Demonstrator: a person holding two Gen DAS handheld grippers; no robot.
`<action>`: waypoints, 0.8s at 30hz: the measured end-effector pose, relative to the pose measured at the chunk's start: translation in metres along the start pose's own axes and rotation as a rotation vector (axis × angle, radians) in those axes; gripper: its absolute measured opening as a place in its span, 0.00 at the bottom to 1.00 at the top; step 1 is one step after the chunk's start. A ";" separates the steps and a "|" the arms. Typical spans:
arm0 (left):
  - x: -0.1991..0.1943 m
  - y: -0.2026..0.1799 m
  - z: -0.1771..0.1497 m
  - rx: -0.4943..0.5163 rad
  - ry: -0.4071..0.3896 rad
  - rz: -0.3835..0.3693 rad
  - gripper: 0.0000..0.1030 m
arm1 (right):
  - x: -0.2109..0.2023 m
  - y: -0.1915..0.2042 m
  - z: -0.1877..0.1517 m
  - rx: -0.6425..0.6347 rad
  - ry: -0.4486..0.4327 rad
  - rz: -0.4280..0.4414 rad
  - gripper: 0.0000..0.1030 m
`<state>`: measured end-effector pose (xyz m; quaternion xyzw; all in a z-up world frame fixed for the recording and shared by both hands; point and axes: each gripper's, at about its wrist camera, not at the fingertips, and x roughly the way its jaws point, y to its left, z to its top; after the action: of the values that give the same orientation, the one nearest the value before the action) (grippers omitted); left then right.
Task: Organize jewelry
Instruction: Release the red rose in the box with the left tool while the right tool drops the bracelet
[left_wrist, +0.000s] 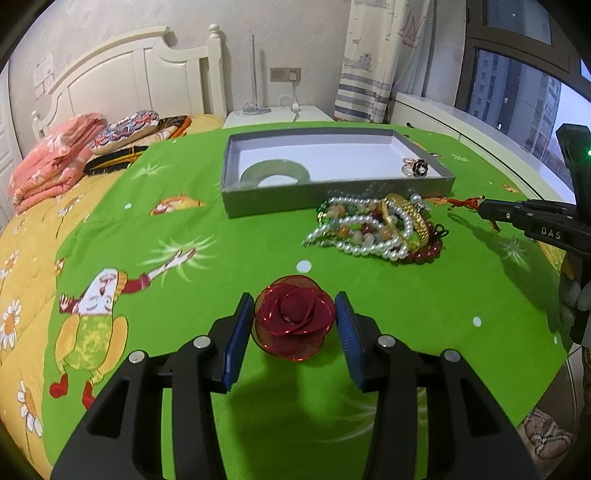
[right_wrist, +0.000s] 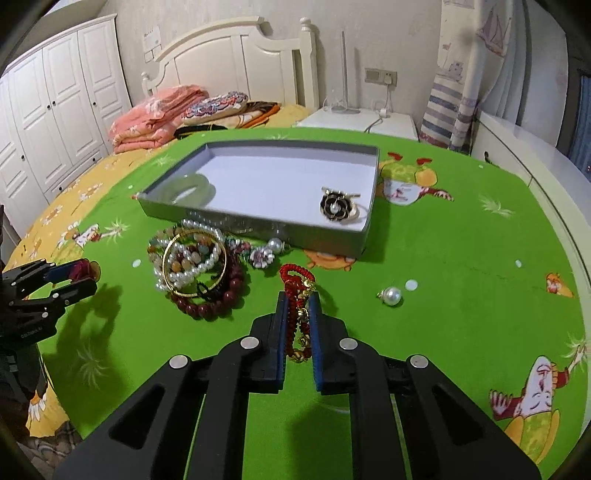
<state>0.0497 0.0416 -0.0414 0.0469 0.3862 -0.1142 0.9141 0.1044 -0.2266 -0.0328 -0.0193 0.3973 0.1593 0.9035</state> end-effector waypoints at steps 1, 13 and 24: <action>0.000 -0.001 0.003 0.005 -0.002 -0.007 0.43 | -0.001 -0.001 0.002 -0.002 -0.004 -0.001 0.12; 0.025 -0.028 0.062 0.082 -0.001 -0.095 0.43 | 0.003 -0.006 0.034 -0.023 -0.038 -0.008 0.12; 0.069 -0.051 0.127 0.111 0.027 -0.116 0.43 | 0.029 -0.019 0.081 -0.032 -0.052 -0.037 0.12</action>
<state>0.1726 -0.0415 -0.0019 0.0766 0.3936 -0.1875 0.8967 0.1861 -0.2240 -0.0007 -0.0370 0.3705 0.1495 0.9160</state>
